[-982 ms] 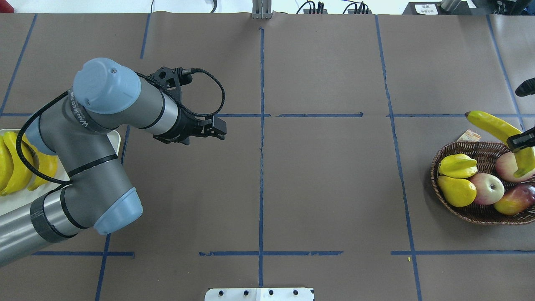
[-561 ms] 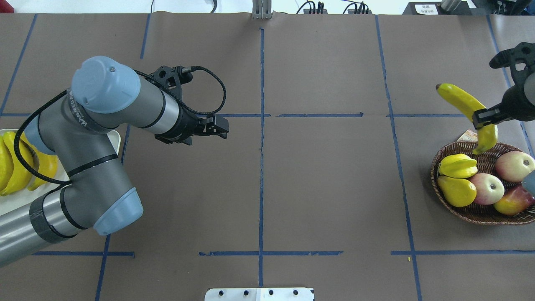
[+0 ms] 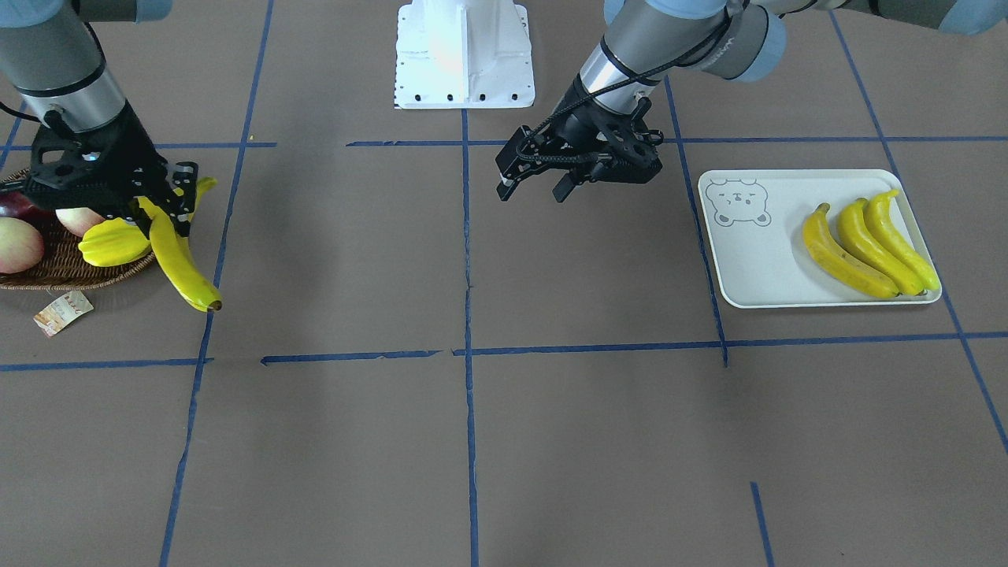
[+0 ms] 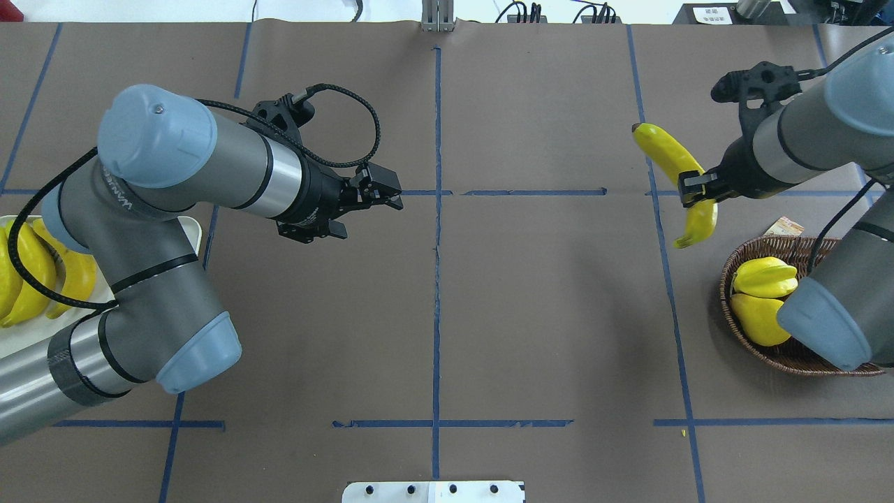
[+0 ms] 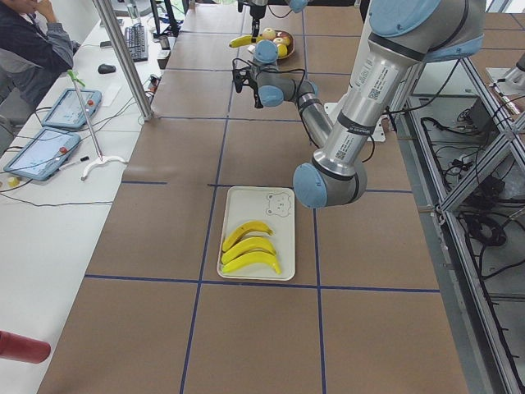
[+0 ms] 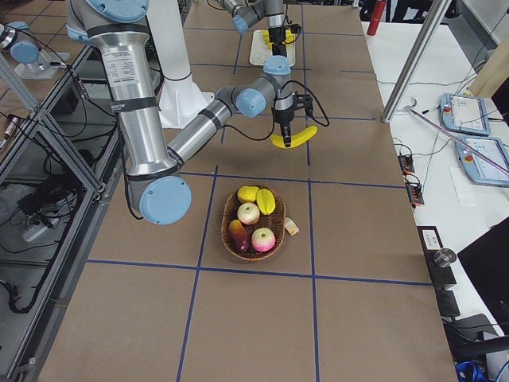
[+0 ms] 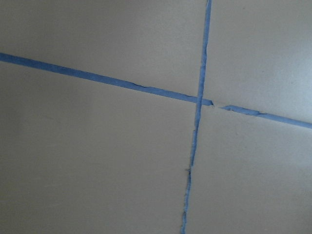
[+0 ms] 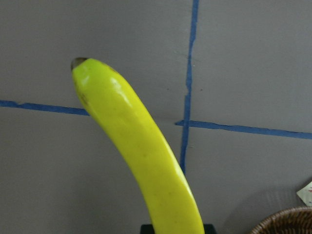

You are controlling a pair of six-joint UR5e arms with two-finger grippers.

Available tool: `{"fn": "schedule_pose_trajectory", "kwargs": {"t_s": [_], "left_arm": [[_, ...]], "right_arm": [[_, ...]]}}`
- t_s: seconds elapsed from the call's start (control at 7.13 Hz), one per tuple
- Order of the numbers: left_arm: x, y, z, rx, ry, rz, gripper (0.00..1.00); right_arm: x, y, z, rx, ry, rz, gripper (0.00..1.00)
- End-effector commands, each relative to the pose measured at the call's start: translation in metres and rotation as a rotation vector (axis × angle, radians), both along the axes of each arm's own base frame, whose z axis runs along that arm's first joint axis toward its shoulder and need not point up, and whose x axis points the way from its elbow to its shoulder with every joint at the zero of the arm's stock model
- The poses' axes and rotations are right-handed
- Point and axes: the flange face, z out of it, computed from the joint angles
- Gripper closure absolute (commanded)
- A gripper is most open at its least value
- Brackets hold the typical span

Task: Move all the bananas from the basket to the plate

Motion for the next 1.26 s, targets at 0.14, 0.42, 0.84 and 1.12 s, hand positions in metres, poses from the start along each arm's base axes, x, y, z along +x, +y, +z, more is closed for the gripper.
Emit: {"fn": "schedule_pose_trajectory", "kwargs": {"t_s": [0.14, 0.42, 0.84, 1.12], "left_arm": [[-0.01, -0.007, -0.015, 0.0, 0.144, -0.078, 0.02], [-0.004, -0.013, -0.026, 0.008, 0.206, -0.09, 0.01], [0.006, -0.025, -0.027, 0.004, 0.334, -0.139, 0.01], [0.017, -0.033, -0.035, 0.003, 0.333, -0.147, 0.01]], "right_arm": [[-0.063, 0.012, -0.069, -0.03, -0.121, 0.022, 0.96], [-0.088, 0.023, -0.093, -0.002, -0.215, 0.006, 0.97], [-0.136, 0.045, -0.101, -0.039, -0.434, 0.02, 0.97], [-0.143, 0.058, -0.108, -0.062, -0.497, 0.018, 0.97]]}}
